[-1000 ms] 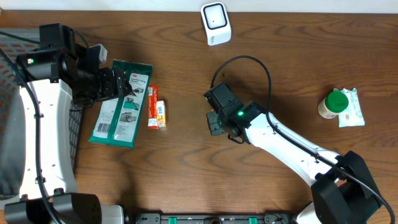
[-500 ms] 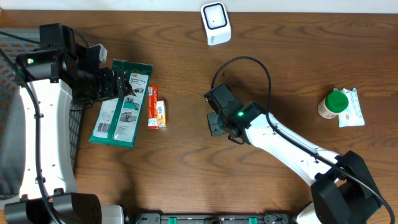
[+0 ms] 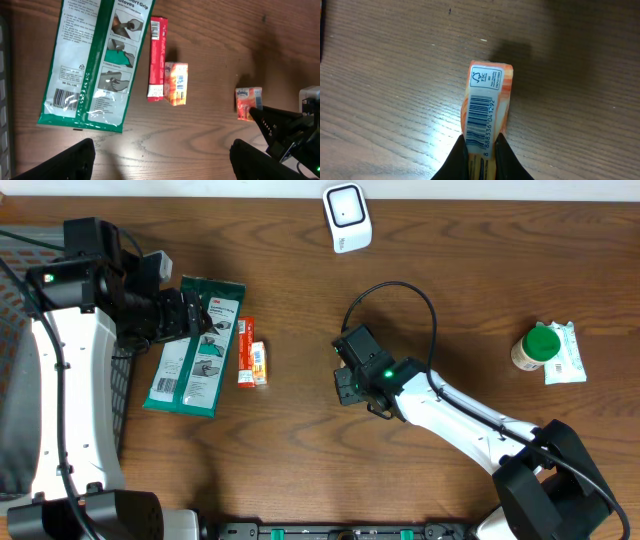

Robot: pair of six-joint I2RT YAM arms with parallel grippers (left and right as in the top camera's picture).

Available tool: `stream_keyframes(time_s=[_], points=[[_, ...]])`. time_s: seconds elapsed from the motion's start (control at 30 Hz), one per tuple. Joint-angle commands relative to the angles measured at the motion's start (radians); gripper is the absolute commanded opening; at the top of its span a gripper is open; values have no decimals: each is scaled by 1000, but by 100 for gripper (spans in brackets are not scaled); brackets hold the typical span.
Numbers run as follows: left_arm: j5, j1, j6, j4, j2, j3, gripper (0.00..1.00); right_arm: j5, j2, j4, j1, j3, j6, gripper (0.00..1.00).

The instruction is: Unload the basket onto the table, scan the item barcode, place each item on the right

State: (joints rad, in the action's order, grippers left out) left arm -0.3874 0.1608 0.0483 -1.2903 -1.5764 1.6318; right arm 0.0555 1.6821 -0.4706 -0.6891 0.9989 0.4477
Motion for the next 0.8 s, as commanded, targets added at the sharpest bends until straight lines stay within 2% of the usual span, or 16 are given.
stream_keyframes(time_s=[0.0, 0.1, 0.13, 0.2, 0.47, 0.57, 0.77], points=[[-5, 0, -5, -3, 14, -1, 87, -8, 5, 6, 7, -8, 19, 2], [-5, 0, -5, -3, 14, -1, 87, -9, 5, 10, 7, -8, 20, 12], [-5, 0, -5, -3, 14, -1, 87, -9, 5, 10, 7, -8, 20, 20], [-5, 0, -5, -3, 14, -1, 87, -9, 5, 10, 7, -8, 20, 26], [-5, 0, -5, -3, 14, -1, 87, -16, 5, 11, 7, -8, 20, 73], [-5, 0, -5, -3, 14, -1, 87, -15, 5, 11, 7, -8, 19, 80], [-5, 0, -5, -3, 14, -1, 87, 3, 5, 11, 7, -8, 19, 83]])
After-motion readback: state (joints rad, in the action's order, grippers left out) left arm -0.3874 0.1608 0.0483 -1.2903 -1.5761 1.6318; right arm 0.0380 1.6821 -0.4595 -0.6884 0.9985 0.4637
